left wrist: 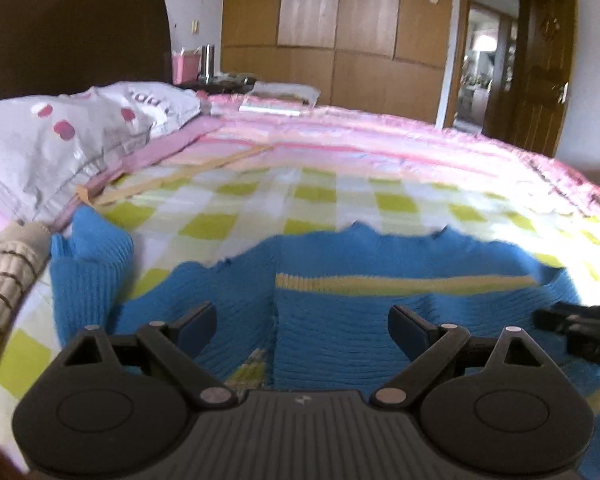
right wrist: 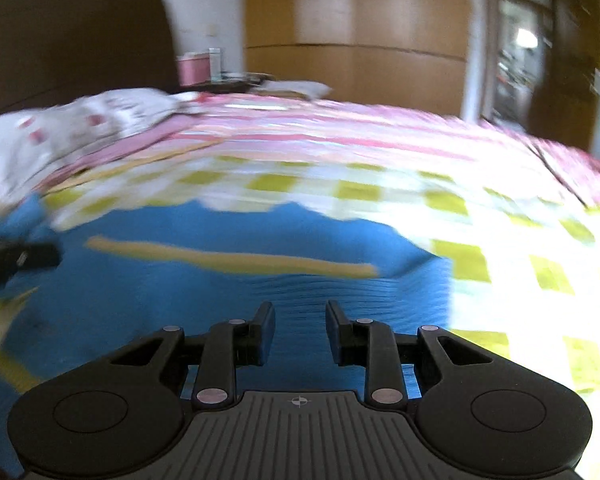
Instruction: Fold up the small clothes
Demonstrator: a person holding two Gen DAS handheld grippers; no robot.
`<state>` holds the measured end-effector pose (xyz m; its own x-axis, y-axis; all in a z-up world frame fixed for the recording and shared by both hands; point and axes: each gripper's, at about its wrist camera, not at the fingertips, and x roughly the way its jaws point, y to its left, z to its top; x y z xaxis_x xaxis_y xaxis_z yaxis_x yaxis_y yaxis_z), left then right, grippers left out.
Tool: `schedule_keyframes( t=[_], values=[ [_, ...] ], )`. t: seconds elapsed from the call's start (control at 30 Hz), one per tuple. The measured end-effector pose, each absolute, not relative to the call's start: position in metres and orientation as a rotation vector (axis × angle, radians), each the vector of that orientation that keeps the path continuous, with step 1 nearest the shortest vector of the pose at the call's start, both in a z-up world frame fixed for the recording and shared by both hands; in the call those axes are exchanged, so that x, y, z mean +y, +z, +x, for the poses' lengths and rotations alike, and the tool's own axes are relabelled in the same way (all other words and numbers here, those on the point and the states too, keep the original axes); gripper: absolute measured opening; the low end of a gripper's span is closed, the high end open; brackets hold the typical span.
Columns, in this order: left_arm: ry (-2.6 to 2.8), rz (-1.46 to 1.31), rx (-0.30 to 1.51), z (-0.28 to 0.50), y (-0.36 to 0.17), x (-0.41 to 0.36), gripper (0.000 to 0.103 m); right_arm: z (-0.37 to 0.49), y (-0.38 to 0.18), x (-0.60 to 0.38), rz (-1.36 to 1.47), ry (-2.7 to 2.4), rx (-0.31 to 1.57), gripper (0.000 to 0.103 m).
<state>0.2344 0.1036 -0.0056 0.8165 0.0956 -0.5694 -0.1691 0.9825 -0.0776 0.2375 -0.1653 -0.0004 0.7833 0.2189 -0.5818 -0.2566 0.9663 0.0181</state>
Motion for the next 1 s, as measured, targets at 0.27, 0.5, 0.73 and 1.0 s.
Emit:
schedule_keyframes(
  t=[0.27, 0.5, 0.73, 1.0],
  values=[
    [0.229, -0.039, 0.673, 0.237, -0.035, 0.119, 0.097, 0.245, -0.006, -0.177, -0.068, 0.199, 0.638, 0.025],
    [0.277, -0.050, 0.687, 0.224, -0.029, 0.126, 0.097, 0.221, 0.002, -0.147, -0.098, 0.281, 0.604, 0.028],
    [0.317, -0.159, 0.663, 0.193, -0.010, 0.147, 0.097, 0.194, 0.005, -0.084, -0.176, 0.514, 0.581, 0.029],
    [0.370, -0.215, 0.638, 0.187, -0.010, 0.180, 0.097, 0.183, -0.005, -0.016, -0.311, 0.685, 0.541, 0.039]
  ],
)
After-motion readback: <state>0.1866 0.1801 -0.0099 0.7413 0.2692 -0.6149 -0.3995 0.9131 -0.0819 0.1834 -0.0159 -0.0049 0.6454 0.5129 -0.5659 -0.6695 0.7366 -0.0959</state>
